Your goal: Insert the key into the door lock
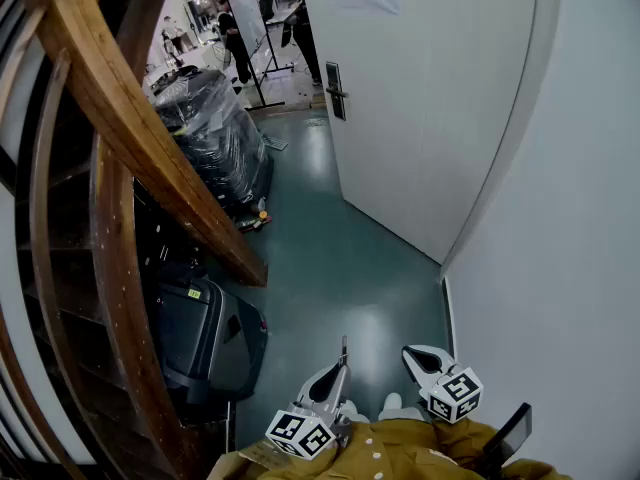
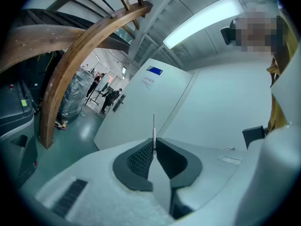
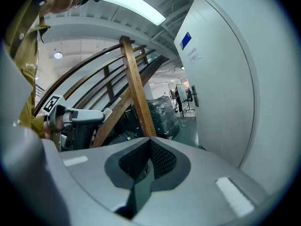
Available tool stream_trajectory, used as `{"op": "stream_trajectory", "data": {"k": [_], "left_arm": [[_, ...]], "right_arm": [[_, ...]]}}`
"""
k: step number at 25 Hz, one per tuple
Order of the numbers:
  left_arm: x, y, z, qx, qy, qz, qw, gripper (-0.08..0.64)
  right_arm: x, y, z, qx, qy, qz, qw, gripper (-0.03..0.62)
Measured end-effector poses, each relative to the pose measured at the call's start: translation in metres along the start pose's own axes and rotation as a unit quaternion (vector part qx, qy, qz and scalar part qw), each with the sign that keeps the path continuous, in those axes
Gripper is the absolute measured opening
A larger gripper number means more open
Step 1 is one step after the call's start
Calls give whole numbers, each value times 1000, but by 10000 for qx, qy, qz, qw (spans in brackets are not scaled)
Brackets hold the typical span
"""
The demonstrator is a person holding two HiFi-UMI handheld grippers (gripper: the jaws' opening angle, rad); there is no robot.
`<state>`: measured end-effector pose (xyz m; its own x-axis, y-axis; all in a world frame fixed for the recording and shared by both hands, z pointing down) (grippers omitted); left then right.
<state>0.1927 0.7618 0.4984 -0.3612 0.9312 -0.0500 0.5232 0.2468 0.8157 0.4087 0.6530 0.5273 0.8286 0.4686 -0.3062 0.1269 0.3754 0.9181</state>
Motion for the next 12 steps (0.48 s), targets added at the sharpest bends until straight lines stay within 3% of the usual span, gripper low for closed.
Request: {"op": "stream_trajectory", "data": {"k": [5, 12], "left_arm": [[-12, 3, 12, -319, 90, -162, 9993, 24], [-24, 19, 17, -397, 77, -423, 9983, 25]], "right_arm": [[8, -1, 5, 2, 85, 65, 9999, 2], [10, -4, 6, 79, -72, 34, 9999, 5]]}}
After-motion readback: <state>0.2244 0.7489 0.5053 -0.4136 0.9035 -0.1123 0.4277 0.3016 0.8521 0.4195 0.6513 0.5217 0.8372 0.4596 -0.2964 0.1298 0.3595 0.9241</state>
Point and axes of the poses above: the fingertips, and each gripper's own axes: x backward along the fingers, z to its right, y out of its underside, the point moved 9 cm from there along x, backward along the fingers, and after that the axes turned 3 degrees about y, right-handed, at the moved point
